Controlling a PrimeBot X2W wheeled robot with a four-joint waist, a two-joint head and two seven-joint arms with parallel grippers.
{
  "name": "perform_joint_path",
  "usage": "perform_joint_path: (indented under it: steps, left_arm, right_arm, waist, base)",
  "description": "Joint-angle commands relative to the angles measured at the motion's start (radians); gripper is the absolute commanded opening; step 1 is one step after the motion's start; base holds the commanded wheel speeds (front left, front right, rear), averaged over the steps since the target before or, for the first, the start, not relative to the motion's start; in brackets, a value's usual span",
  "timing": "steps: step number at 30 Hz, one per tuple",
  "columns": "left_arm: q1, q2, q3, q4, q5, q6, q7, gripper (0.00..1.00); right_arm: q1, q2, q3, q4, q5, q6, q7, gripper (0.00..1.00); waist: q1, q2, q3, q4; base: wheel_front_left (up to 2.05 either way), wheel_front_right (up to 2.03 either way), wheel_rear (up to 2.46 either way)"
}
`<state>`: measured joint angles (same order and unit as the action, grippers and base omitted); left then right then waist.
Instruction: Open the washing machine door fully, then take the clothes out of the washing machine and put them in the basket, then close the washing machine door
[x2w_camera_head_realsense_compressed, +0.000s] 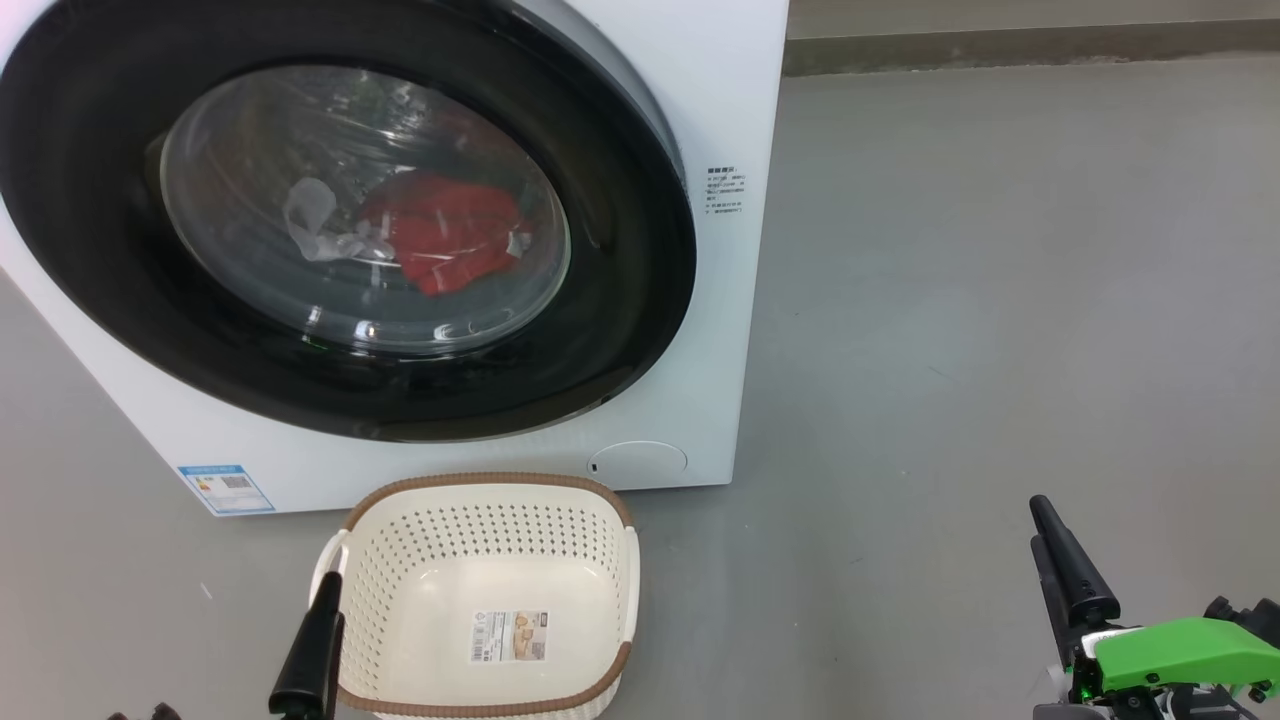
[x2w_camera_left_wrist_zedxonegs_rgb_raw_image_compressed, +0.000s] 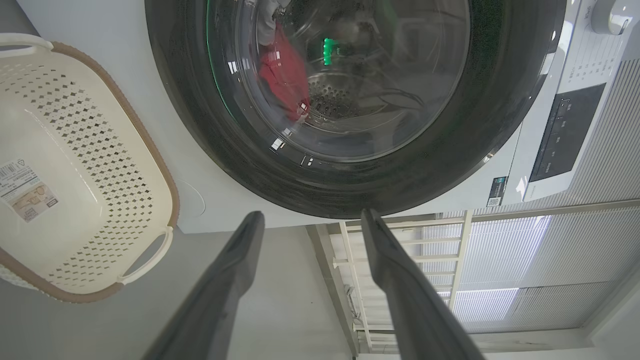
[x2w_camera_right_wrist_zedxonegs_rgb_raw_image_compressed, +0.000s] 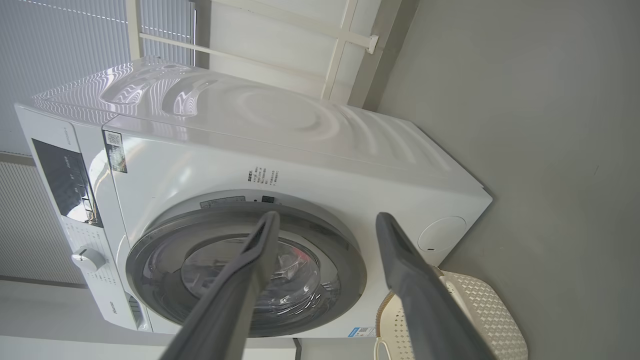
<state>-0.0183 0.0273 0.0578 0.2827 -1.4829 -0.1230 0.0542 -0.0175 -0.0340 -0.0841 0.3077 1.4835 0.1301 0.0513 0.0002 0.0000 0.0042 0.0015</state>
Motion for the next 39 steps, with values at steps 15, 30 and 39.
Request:
perform_joint_path:
  steps: [15, 30, 39]
  left_arm:
    - [0.002, 0.013, -0.004, -0.070, 0.292, 0.001, -0.053, 1.00]
    - [0.017, 0.015, -0.021, -0.098, 0.469, 0.017, -0.095, 1.00]
    - [0.027, 0.016, -0.029, -0.117, 0.576, 0.024, -0.121, 1.00]
  right_arm:
    - [0.001, -0.050, 0.051, -0.050, -0.239, 0.000, -0.053, 1.00]
    - [0.017, -0.069, 0.079, -0.063, -0.383, 0.000, -0.094, 1.00]
    - [0.028, -0.084, 0.103, -0.073, -0.475, 0.000, -0.120, 1.00]
  waist:
    - [-0.0001, 0.0000, -0.003, 0.001]
    - [-0.0001, 0.0000, -0.007, -0.001]
    - [-0.0001, 0.0000, -0.011, -0.006]
  base:
    - [0.00, 0.00, 0.00]
    - [0.00, 0.00, 0.00]
    - [0.00, 0.00, 0.00]
